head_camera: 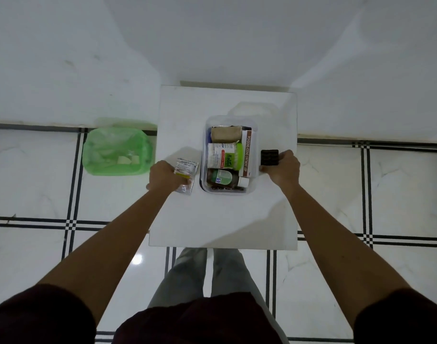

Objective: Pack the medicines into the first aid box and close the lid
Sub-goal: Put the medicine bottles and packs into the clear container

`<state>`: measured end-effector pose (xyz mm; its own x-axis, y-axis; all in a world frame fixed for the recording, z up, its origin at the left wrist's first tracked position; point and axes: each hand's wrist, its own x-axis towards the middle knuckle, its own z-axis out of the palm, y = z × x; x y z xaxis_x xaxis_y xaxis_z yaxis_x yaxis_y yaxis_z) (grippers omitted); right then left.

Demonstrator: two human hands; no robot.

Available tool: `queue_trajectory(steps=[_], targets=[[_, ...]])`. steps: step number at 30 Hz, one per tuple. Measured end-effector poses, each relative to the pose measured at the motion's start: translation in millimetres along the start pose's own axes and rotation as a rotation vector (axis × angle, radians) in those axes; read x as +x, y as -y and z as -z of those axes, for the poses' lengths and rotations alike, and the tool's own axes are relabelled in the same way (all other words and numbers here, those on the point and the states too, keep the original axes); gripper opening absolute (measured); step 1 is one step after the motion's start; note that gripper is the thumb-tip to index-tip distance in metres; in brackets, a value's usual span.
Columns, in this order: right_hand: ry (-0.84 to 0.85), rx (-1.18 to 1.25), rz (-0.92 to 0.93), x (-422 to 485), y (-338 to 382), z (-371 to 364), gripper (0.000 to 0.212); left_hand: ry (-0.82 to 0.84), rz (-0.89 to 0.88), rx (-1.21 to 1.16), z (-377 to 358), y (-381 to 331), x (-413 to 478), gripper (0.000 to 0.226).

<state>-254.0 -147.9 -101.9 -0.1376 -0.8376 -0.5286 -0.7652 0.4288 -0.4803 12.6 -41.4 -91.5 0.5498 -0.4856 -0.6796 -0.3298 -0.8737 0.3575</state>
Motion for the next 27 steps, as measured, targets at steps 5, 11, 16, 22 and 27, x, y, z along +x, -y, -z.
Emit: queue_trajectory(steps=[5,11,16,22,27], targets=[[0.068,0.084,0.015,6,-3,7,0.029,-0.005,-0.069,-0.169,9,9,2,0.027],[0.079,0.428,-0.031,-20,-8,42,0.019,-0.038,-0.437,-0.279,73,-9,-31,0.024],[0.027,0.652,-0.027,-37,0,69,0.030,0.162,-0.706,-0.220,70,-72,-87,0.013],[0.086,0.809,0.065,-49,34,78,0.020,0.089,-0.608,0.067,0,-75,-80,0.015],[0.155,0.809,0.115,-49,53,68,0.018,-0.081,-0.724,0.159,-18,-55,-77,0.013]])
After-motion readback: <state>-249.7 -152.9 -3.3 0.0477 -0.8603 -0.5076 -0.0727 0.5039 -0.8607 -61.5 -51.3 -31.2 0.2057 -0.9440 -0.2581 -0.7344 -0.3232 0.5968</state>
